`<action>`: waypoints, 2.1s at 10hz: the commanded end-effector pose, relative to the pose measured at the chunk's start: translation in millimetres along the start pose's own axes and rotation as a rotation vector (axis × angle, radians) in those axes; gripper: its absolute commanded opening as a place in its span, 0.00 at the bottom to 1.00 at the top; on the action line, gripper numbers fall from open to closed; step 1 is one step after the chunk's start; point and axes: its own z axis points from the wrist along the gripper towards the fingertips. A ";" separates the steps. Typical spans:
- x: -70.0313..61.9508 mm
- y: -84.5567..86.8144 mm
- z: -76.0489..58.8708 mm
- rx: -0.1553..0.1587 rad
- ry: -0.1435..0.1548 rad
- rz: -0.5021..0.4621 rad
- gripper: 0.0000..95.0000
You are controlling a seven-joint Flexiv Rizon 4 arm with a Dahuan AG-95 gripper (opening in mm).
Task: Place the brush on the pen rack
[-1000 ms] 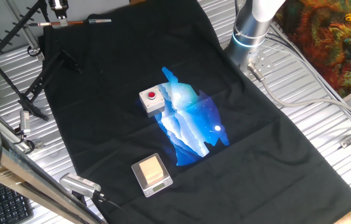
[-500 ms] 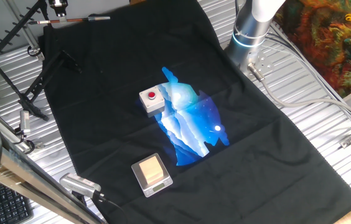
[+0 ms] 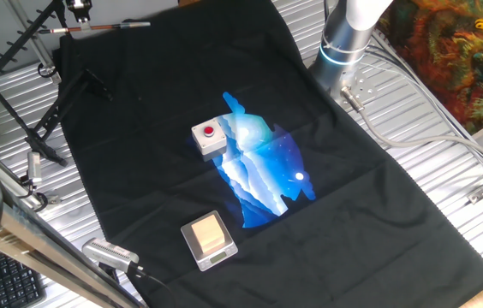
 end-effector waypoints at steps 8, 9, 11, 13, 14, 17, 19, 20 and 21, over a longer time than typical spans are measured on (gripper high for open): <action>-7.3 -3.9 1.5 -0.002 -0.010 -0.010 0.00; -7.5 -3.9 1.6 -0.003 -0.012 -0.011 0.00; -7.8 -4.5 3.0 -0.002 -0.021 -0.013 0.00; -7.8 -4.6 3.1 -0.001 -0.030 -0.020 0.00; -7.8 -4.7 3.1 -0.002 -0.037 -0.027 0.00; -7.7 -6.2 2.3 -0.005 -0.055 -0.058 0.00; -7.6 -6.9 1.9 -0.007 -0.064 -0.069 0.00; -7.5 -7.5 1.6 -0.010 -0.069 -0.075 0.00; -7.4 -8.7 1.1 -0.011 -0.072 -0.081 0.20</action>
